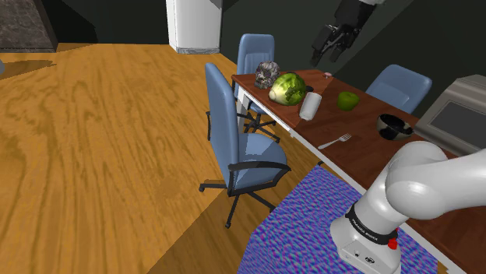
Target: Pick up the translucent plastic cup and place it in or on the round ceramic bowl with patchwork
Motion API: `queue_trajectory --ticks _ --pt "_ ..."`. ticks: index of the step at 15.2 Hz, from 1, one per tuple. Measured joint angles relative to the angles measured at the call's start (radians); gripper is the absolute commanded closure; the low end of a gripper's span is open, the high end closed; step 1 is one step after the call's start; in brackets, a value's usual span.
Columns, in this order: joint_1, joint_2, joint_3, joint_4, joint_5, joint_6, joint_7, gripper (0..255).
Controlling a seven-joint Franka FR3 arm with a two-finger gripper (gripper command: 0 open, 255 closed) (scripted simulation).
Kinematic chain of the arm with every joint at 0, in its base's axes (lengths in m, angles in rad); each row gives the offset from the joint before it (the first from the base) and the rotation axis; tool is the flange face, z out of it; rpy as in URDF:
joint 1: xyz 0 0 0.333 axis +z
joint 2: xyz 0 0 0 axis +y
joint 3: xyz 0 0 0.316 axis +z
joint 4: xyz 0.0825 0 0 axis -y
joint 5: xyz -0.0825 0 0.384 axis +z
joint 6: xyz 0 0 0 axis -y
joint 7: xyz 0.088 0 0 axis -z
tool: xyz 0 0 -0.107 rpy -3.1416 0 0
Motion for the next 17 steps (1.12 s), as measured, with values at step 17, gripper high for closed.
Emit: queue_trajectory --ticks 17 --pt "-0.047 0.218 -0.344 -0.086 -0.085 0.341 -0.286 0"
